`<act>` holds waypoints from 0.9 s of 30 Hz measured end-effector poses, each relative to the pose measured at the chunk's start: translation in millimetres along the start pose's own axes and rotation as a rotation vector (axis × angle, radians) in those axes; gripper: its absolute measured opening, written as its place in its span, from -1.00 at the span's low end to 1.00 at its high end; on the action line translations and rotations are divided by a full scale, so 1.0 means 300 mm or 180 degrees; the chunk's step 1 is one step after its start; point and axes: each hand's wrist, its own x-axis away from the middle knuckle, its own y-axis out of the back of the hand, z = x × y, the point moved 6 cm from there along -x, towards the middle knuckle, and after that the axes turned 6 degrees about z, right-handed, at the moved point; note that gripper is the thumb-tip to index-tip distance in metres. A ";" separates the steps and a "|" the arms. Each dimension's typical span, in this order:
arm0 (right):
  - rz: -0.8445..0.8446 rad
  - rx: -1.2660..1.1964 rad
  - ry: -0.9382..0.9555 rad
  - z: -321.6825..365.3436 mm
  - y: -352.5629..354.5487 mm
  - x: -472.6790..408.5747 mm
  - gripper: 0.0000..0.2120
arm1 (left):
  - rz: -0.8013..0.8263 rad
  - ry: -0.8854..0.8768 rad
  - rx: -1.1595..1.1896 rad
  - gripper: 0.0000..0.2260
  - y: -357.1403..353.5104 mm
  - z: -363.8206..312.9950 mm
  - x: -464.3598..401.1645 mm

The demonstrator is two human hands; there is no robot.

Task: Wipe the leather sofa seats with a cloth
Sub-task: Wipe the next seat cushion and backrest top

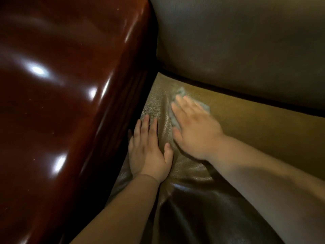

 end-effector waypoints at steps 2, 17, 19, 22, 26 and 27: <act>0.0154 0.0104 0.0148 -0.056 0.014 0.063 -0.26 | -0.0030 -0.0021 0.0045 -0.28 0.005 -0.002 -0.001; 0.0077 0.0205 0.0152 -0.070 0.044 -0.061 -0.24 | -0.0134 -0.0055 0.0093 -0.25 -0.009 0.007 -0.003; -0.0119 0.0050 -0.0100 -0.045 0.051 -0.186 -0.22 | -0.0162 -0.0066 0.0070 -0.24 -0.019 0.009 -0.006; -0.0116 -0.0161 -0.0487 0.034 0.059 -0.382 -0.22 | -0.0081 -0.0076 0.0014 -0.24 -0.033 0.010 0.002; 0.0135 -0.0022 0.0392 0.115 0.050 -0.241 -0.21 | 0.0007 -0.0023 -0.0011 -0.28 -0.035 0.009 0.002; 0.0173 0.0129 0.0703 0.126 0.030 -0.153 -0.21 | -0.0018 -0.0019 0.0020 -0.30 -0.031 0.008 0.001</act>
